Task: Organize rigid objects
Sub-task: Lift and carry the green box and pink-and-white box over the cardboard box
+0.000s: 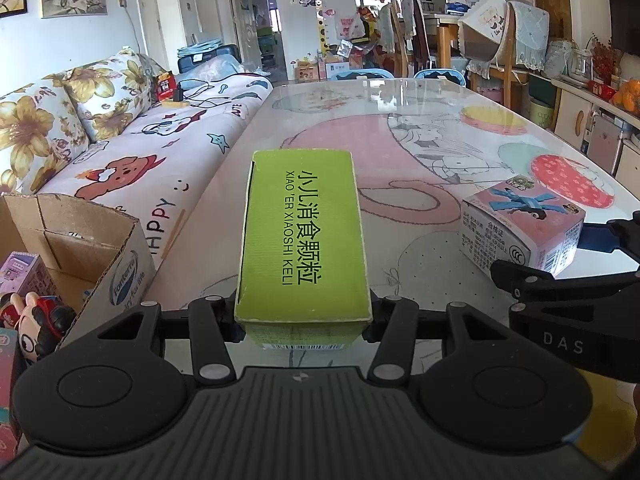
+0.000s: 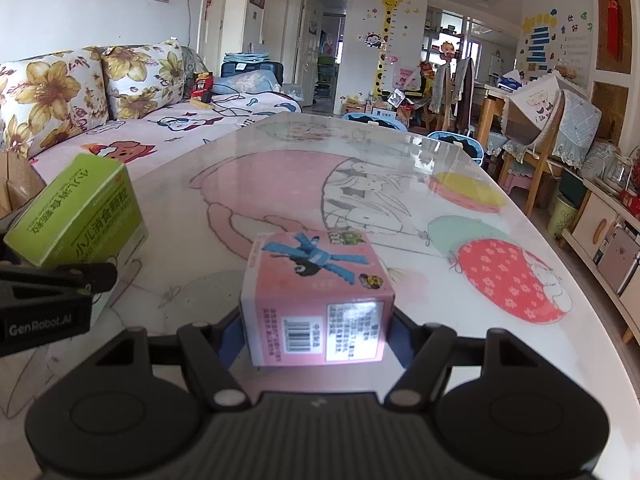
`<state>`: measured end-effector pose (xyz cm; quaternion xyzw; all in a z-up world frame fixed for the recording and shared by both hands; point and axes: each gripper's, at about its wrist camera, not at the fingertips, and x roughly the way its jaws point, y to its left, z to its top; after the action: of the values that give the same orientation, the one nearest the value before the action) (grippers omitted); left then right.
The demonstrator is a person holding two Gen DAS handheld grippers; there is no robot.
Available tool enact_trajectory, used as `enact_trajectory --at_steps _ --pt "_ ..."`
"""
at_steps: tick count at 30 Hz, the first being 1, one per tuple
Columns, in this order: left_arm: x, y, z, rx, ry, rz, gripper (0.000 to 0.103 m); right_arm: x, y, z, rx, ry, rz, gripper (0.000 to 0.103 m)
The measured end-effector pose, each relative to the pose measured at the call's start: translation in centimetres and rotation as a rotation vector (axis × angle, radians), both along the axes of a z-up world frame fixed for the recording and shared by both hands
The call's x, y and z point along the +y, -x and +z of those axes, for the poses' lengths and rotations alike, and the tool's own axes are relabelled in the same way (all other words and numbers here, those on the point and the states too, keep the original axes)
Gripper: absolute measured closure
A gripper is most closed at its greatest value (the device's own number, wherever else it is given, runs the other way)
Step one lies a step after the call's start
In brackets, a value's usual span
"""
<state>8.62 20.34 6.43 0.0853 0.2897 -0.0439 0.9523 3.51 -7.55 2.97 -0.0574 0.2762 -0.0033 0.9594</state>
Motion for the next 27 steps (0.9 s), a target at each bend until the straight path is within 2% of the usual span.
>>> enact_trajectory --at_steps 7,17,21,27 --pt "0.2 0.5 -0.1 0.003 -0.013 -0.004 0.041 0.5 2.2 -0.2 0.014 -0.008 0.008 0.032" --pt "1.1 1.4 0.2 0.023 0.009 0.016 0.041 2.1 5.8 0.0 0.017 -0.008 0.028 0.033" --pt "1.5 1.9 0.4 0.009 0.006 0.022 0.041 3.3 7.2 0.0 0.023 0.023 0.052 0.033" --pt "1.9 2.8 0.5 0.023 0.018 0.028 0.041 4.6 9.2 0.0 0.056 0.021 0.070 0.033"
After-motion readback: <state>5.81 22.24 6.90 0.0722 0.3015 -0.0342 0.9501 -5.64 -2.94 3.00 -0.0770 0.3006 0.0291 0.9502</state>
